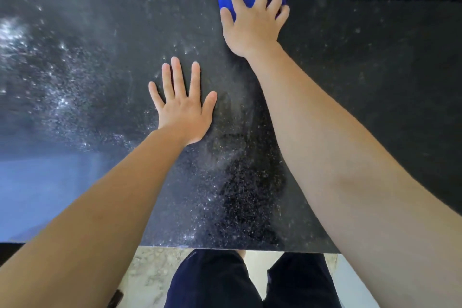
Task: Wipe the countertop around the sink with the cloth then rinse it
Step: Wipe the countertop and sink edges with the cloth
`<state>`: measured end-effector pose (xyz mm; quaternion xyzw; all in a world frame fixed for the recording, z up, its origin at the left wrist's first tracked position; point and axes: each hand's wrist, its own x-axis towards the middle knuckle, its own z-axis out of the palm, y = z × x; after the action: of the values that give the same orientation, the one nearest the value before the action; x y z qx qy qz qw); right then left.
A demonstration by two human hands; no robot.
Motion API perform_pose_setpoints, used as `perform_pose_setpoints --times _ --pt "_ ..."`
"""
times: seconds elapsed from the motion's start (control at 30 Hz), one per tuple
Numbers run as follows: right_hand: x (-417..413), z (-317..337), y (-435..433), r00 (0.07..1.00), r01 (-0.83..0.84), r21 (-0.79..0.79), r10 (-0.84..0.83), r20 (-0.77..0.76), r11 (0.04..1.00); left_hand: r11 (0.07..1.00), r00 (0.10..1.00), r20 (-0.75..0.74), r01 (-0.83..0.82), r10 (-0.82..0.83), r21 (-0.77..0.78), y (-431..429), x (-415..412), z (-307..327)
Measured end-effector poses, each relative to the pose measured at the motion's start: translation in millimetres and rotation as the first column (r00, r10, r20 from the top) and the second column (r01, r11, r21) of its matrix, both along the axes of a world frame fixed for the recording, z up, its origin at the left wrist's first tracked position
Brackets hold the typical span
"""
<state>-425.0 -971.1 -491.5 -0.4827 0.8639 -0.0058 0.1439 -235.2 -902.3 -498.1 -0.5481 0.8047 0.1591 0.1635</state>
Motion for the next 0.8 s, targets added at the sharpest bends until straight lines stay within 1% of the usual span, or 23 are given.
perform_pose_setpoints --times 0.1,0.17,0.2,0.23,0.27,0.33,0.4,0.47,0.57,0.6,0.63,0.7,0.73,0.8 --pt "12.0 1.0 2.1 0.981 -0.196 0.008 0.196 -0.003 0.981 1.0 1.0 0.005 -0.005 0.005 0.003 -0.4 0.1 0.5" --pt "-4.3 -0.4 18.7 0.945 -0.327 -0.024 0.327 -0.027 0.945 1.0 1.0 0.002 -0.009 0.009 0.009 -0.3 0.2 0.3" --pt "-20.0 -1.3 27.0 0.929 -0.37 -0.054 0.367 -0.052 0.928 1.0 1.0 -0.004 -0.01 0.01 0.011 -0.6 -0.1 0.0" --pt "-38.5 -1.7 34.7 0.927 -0.372 -0.079 0.366 -0.078 0.925 1.0 1.0 -0.009 -0.008 0.009 0.012 -1.0 0.3 -0.2" --pt "-58.8 -2.2 42.0 0.944 -0.324 -0.09 0.315 -0.102 0.942 1.0 1.0 -0.014 -0.004 0.004 0.01 -1.6 1.0 -0.3" --pt "-100.2 -2.0 56.5 0.985 -0.129 -0.08 0.119 -0.124 0.988 1.0 1.0 -0.016 0.004 -0.003 0.012 -1.8 2.0 0.7" --pt "-127.4 1.0 67.7 0.987 0.029 -0.068 -0.039 -0.156 0.997 1.0 1.0 -0.018 0.007 -0.006 0.017 -1.6 1.5 0.8" --pt "-128.3 0.5 63.0 0.978 0.112 -0.096 -0.127 -0.167 0.989 1.0 1.0 -0.02 0.008 -0.008 0.009 -1.7 0.9 -0.2" --pt "-95.5 -2.3 38.7 0.96 0.252 -0.135 -0.266 -0.09 0.958 1.0 1.0 -0.009 0.013 -0.013 -0.002 -2.0 0.9 -0.3" --pt "-82.3 -2.5 35.1 0.958 0.263 -0.162 -0.278 -0.076 0.951 1.0 1.0 -0.009 0.011 -0.011 0.0 -1.6 1.3 0.3" --pt "-69.8 -3.6 35.5 0.967 0.227 -0.193 -0.244 -0.074 0.955 1.0 1.0 -0.01 0.01 -0.01 0.004 -1.5 1.6 0.3" --pt "-46.3 -6.8 50.4 0.991 0.053 -0.227 -0.08 -0.11 0.972 1.0 1.0 -0.009 0.009 -0.009 0.007 -2.0 1.3 0.3" --pt "-34.3 -9.1 63.9 0.992 -0.044 -0.256 0.013 -0.122 0.966 1.0 1.0 -0.007 0.006 -0.006 0.007 -2.0 1.5 0.7" --pt "-13.6 -12.7 101.2 0.975 -0.216 -0.322 0.184 -0.127 0.922 1.0 1.0 -0.009 -0.002 0.002 0.009 -1.6 1.6 1.3"
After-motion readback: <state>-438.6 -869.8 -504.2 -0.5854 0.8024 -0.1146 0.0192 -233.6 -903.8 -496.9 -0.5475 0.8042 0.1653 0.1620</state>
